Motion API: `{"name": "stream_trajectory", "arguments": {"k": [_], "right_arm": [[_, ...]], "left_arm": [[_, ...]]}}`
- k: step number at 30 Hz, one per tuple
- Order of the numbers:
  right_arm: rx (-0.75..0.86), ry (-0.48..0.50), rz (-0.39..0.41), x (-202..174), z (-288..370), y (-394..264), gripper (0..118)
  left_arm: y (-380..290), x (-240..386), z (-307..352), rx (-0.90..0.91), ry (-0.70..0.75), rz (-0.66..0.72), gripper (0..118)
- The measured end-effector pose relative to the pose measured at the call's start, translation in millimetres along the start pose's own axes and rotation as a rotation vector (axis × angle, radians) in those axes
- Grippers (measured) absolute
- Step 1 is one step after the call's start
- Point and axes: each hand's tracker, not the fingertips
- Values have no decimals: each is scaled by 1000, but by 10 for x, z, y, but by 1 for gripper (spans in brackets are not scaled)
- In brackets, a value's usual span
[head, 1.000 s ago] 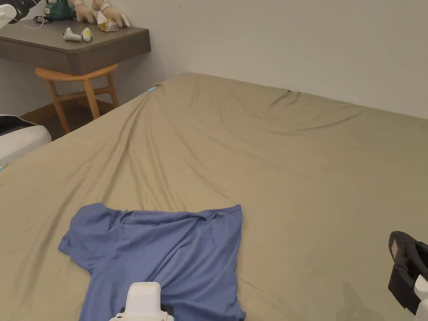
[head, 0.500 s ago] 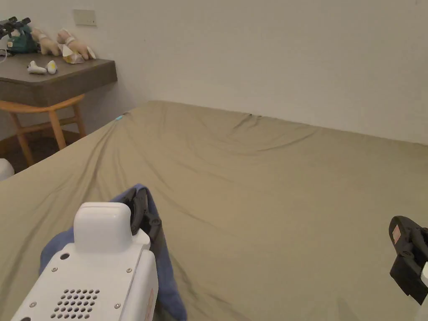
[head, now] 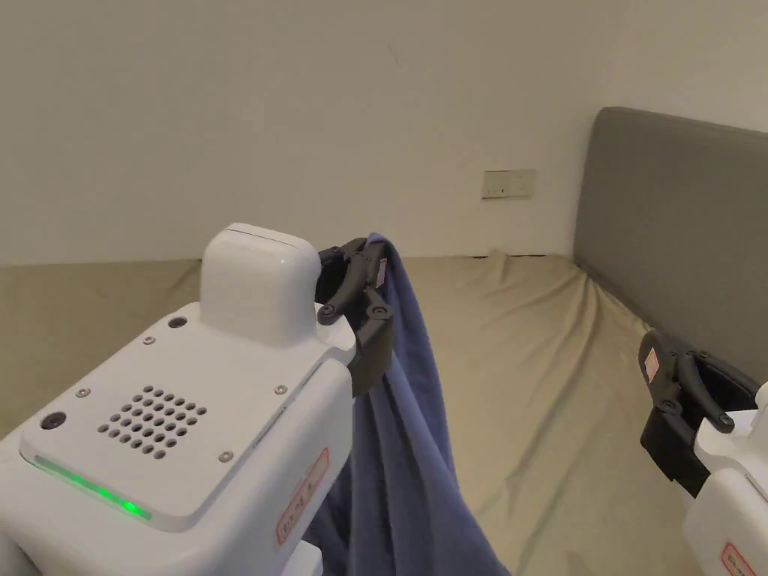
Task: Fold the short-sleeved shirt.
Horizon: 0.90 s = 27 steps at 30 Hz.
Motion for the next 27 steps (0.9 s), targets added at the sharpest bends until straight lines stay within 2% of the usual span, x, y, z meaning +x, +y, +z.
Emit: {"name": "stream_trajectory", "arguments": {"k": [5, 8, 11, 14, 16, 18, 20, 21, 22, 23, 24, 25, 26, 27], "right_arm": [[-47, -75, -24, 384, 218, -150, 2], [-88, -111, -37, 534, 315, -296, 2], [-129, -127, -48, 624, 428, -427, 2], [-170, -133, -54, 701, 473, -553, 2], [-198, -129, -66, 722, 437, -642, 2], [-215, -121, -75, 684, 399, -693, 2], [-220, -108, -73, 637, 357, -710, 2], [-215, -102, -69, 609, 352, -701, 2], [-204, -96, -66, 574, 354, -678, 2], [-193, -88, -63, 551, 359, -656, 3], [-179, -77, -59, 546, 352, -619, 3], [-160, -71, -47, 525, 359, -579, 13], [-142, -69, -38, 505, 369, -547, 33], [-123, -68, -32, 487, 378, -506, 64]], "left_arm": [[-807, 476, -484, -289, -118, -40, 2], [-1637, 658, -699, -557, -125, -79, 2], [-2553, 609, -686, -829, -32, -156, 2], [-3224, 310, -502, -1075, 87, -100, 3], [-3440, 216, -275, -1143, 82, -54, 2], [-3442, 223, -194, -1107, 104, -64, 3], [-3225, 235, -133, -1029, 177, -20, 21], [-3113, 196, -132, -992, 202, 2, 39], [-2944, 121, -121, -932, 218, 44, 89], [-2774, 74, -112, -884, 230, 87, 111], [-2579, 1, -88, -819, 235, 132, 118], [-2311, -80, -22, -748, 247, 172, 118], [-2112, -139, 36, -694, 253, 193, 118], [-1862, -191, 97, -615, 278, 212, 118]]}}
